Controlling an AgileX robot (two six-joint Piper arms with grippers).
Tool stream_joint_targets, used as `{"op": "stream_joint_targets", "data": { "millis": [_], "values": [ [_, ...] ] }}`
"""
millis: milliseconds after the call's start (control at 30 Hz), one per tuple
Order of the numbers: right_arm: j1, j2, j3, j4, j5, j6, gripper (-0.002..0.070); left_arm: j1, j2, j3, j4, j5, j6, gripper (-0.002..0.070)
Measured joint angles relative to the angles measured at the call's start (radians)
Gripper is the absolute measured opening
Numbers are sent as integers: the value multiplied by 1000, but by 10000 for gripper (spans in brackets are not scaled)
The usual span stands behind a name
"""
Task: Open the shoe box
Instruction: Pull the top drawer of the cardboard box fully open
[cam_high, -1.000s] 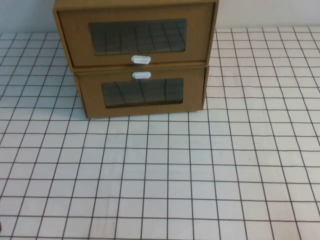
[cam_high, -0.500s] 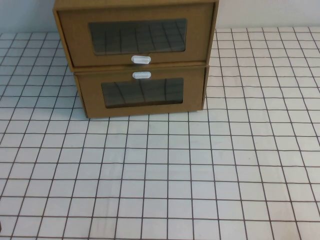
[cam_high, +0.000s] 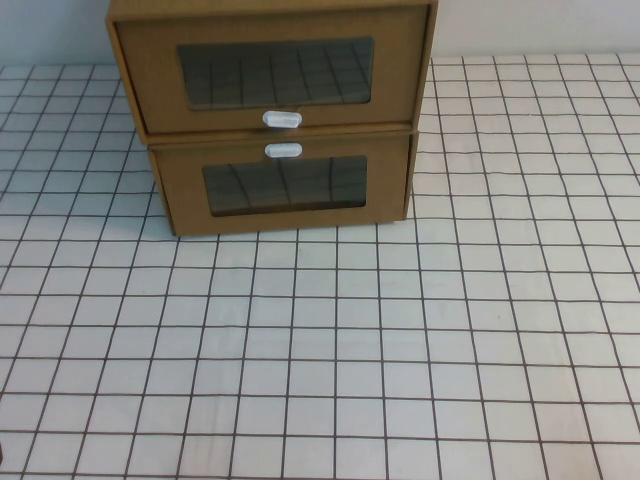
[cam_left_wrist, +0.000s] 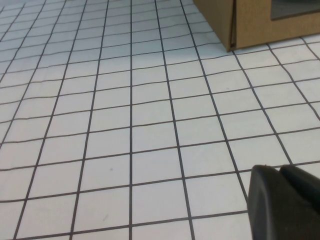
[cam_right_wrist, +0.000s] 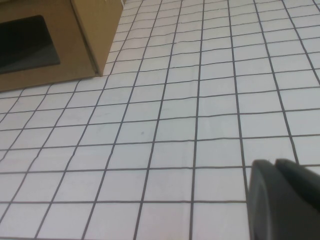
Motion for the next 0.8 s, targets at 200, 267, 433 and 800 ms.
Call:
{"op": "stream_joint_targets", "data": {
  "millis": [200, 267, 433, 800],
  "values": [
    [0, 0, 0, 0, 0, 0, -13, 0, 0, 0, 0, 0, 0, -2],
    [0, 0, 0, 0, 0, 0, -13, 0, 0, 0, 0, -4, 0, -2],
    [0, 0, 0, 0, 0, 0, -13, 0, 0, 0, -25, -58, -46, -2],
    [0, 0, 0, 0, 0, 0, -13, 0, 0, 0, -203, -329, -334, -2]
  ]
}}
